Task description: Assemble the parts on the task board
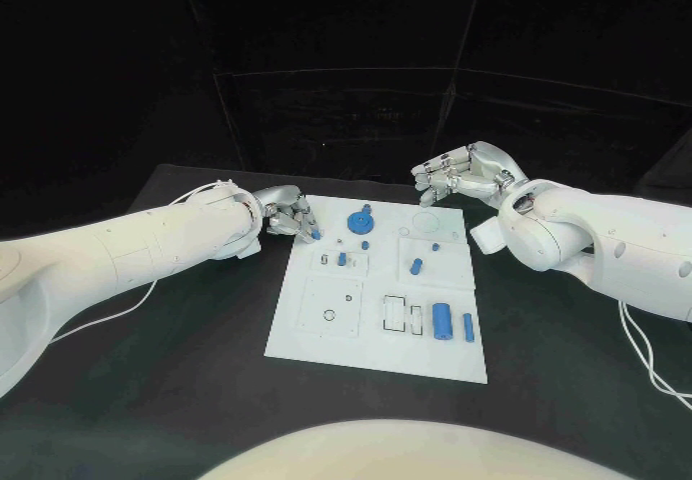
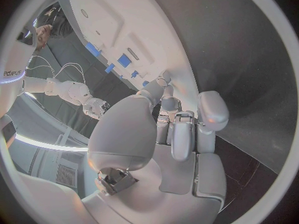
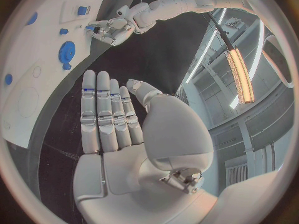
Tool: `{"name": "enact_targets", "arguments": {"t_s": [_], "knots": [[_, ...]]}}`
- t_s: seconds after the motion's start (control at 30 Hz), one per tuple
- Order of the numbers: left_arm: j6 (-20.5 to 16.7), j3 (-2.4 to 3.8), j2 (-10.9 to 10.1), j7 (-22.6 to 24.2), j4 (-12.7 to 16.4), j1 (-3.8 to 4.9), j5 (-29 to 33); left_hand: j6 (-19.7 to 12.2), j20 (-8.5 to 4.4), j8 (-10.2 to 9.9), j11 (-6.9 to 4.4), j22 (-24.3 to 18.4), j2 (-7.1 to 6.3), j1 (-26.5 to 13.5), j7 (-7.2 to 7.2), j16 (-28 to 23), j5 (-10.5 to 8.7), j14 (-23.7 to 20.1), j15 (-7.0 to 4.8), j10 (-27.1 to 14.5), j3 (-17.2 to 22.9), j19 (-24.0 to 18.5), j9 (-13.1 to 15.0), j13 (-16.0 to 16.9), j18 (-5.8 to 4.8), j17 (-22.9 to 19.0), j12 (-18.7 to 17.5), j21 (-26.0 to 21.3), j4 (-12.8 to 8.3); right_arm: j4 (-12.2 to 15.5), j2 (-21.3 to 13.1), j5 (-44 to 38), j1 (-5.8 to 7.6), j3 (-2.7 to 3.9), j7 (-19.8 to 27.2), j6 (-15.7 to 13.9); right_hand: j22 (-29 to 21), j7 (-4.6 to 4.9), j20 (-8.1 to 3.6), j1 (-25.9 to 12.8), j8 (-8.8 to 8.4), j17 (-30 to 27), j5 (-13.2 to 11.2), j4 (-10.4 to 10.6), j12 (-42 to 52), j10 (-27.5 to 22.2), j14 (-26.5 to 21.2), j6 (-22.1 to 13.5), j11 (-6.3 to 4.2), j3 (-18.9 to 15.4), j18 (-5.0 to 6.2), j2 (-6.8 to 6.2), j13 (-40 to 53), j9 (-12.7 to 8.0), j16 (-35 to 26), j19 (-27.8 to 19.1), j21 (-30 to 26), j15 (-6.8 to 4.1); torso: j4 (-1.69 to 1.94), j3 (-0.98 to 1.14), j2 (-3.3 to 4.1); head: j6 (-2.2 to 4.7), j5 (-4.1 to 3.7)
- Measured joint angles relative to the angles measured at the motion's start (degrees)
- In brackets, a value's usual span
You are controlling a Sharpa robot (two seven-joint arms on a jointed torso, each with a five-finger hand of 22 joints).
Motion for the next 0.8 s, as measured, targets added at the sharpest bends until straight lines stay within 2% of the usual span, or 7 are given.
{"name": "enact_targets", "arguments": {"t_s": [0.4,0.5,0.8], "knots": [[0.4,0.03,0.1,-0.4,-0.1,0.04,0.0,0.0,0.20,0.0,0.33,0.1,0.23,0.2,0.00,0.0,-0.01,0.0,0.00,0.1,0.0,0.2,0.0,0.0,0.00,0.0,0.0,0.0,0.0,0.0,0.0,0.0,0.00,0.00,0.0,0.0,-0.1,0.00,0.00,0.0,0.00,-0.1,0.0,-0.2,0.0,-0.2,0.0,0.0,0.20,0.2,0.00,0.00,-0.1,0.0,0.0,0.0,0.0,0.00,0.00,0.01,0.00,-0.10,0.00],[0.6,0.05,0.1,-0.6,-0.1,0.06,0.1,-0.1,0.20,-0.1,0.41,0.5,0.72,0.7,0.11,0.2,-0.02,0.0,0.00,0.0,0.7,0.2,-0.2,0.0,-0.87,0.0,0.0,0.4,-0.7,0.0,-0.1,0.0,0.00,0.00,0.0,0.0,-0.1,0.00,0.00,0.0,0.00,-0.1,0.0,-0.2,0.0,-0.2,0.0,0.0,0.20,0.2,0.00,0.00,-0.1,0.0,0.0,0.0,0.0,0.00,0.00,0.01,0.00,-0.13,0.00],[0.8,0.07,0.2,-0.8,-0.1,0.10,0.1,-0.2,0.62,-0.3,0.92,1.0,1.46,0.6,0.21,0.2,-0.03,0.0,0.41,0.1,1.5,0.6,-0.5,0.1,-0.88,0.0,0.0,1.0,-0.9,0.1,-0.1,0.0,0.00,0.00,0.0,0.0,-0.1,0.00,0.00,0.0,0.00,-0.1,0.0,-0.2,0.0,-0.2,0.0,0.0,0.20,0.2,0.00,0.00,-0.1,0.0,0.0,0.0,0.0,0.00,0.05,0.01,0.00,-0.13,0.00]]}}
